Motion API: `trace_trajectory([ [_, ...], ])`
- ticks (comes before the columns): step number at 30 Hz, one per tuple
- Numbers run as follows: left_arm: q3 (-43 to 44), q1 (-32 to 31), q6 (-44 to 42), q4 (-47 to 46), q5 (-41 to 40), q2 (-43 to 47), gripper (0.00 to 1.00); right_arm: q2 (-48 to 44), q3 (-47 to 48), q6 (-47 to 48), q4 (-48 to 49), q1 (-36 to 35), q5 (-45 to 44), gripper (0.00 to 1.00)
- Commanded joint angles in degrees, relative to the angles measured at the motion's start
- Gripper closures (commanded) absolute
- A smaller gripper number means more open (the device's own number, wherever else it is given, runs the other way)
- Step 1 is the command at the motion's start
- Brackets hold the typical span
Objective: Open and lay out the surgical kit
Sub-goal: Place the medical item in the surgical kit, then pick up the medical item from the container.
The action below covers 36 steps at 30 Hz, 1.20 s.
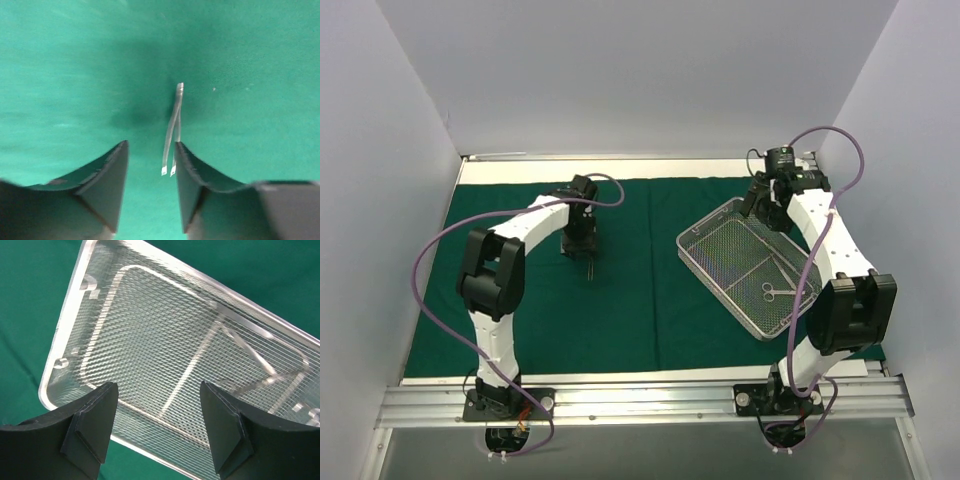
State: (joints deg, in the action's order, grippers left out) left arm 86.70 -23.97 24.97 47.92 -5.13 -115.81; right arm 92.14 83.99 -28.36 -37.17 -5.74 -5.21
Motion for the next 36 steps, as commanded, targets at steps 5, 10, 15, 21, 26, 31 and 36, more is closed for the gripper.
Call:
trace_trajectory([
  [5,3.13,2.17,-8.17,0.34,4.15,15.43,0.42,-4.42,-6.89,-5.90,-7.04,8.00,1.06,0.44],
  [10,0.50,2.26,-9.15,-2.21,9.42,17.46,0.43,-2.93,-9.89,-1.80,-11.61,10.74,-0.58,0.44],
  [15,0.58,2.78,-8.01,-3.27,12.68,16.23,0.44,3.99,-6.83,14.15,-8.80,13.12,-1.47,0.47],
  [21,-0.21,6.12,-7.57,-4.68,15.31,16.58,0.44,9.01,-2.07,32.12,-5.64,13.12,1.53,0.48],
  [26,-3.81,9.72,-6.87,-7.40,17.78,18.16,0.44,12.27,-4.79,42.59,-3.97,13.56,3.09,0.52],
  [31,-6.01,10.87,-6.78,-7.67,18.48,19.66,0.44,10.08,-11.29,45.58,0.34,13.38,8.72,0.53],
  [36,-6.45,11.57,-7.13,-7.40,18.31,19.92,0.44,10.60,-15.34,48.13,3.67,13.30,8.73,0.52],
])
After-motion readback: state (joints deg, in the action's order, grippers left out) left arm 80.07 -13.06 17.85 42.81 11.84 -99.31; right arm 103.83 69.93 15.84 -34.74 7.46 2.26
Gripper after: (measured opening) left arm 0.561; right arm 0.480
